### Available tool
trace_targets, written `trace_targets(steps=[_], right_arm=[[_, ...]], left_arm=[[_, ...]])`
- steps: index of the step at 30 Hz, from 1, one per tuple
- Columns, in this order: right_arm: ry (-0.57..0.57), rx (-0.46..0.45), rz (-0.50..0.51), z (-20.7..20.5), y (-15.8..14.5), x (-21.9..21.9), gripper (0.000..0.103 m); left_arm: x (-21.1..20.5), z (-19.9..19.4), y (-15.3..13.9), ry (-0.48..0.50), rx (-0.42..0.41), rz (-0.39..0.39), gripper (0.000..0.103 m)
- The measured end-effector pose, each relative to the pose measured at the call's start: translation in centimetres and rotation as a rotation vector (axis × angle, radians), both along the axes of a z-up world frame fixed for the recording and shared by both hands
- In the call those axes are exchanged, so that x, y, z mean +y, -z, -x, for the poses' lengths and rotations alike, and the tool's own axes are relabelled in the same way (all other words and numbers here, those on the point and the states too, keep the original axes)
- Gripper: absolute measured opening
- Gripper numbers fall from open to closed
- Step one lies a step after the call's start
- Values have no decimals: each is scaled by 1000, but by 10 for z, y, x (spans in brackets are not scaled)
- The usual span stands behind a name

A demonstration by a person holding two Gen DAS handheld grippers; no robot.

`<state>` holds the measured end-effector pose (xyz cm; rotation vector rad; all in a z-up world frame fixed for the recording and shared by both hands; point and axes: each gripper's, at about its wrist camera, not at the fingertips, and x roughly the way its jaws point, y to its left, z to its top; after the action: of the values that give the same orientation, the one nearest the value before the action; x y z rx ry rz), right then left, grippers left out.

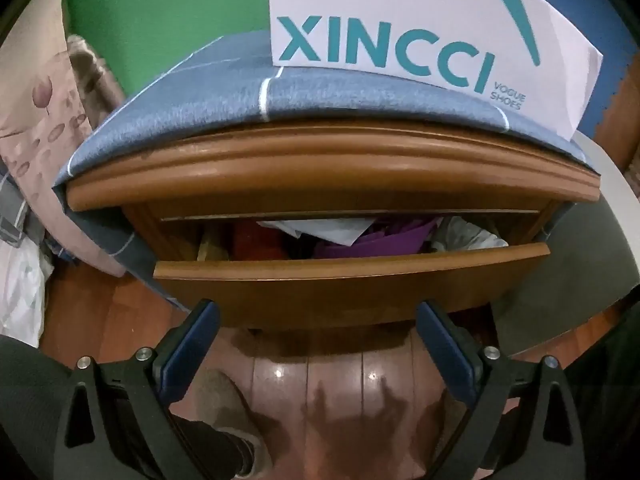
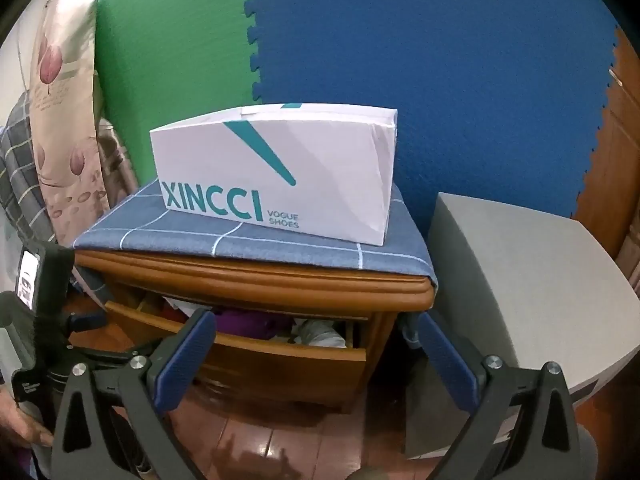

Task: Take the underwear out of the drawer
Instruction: 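Reach the left tool into the open drawer toward the white cloth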

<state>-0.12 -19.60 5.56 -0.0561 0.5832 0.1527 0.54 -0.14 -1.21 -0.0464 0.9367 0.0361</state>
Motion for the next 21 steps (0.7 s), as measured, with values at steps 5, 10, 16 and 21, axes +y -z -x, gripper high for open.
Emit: trace_targets(steps=[5,10,16,21], right_arm=[[21,10,-30,-4,-3,-10,103],[17,4,-36,-12,-12,-20,103],[-59,-29,53,-38,-28,-29,103],[-97,-56,137,-47,-25,-37,103]], left_arm=[[3,-4,-2,-38,2,25,97],[9,-13,0,-95,12,89,97],[14,-27,14,-212,49,165,97],[17,-32,24,-263,47,183,97]])
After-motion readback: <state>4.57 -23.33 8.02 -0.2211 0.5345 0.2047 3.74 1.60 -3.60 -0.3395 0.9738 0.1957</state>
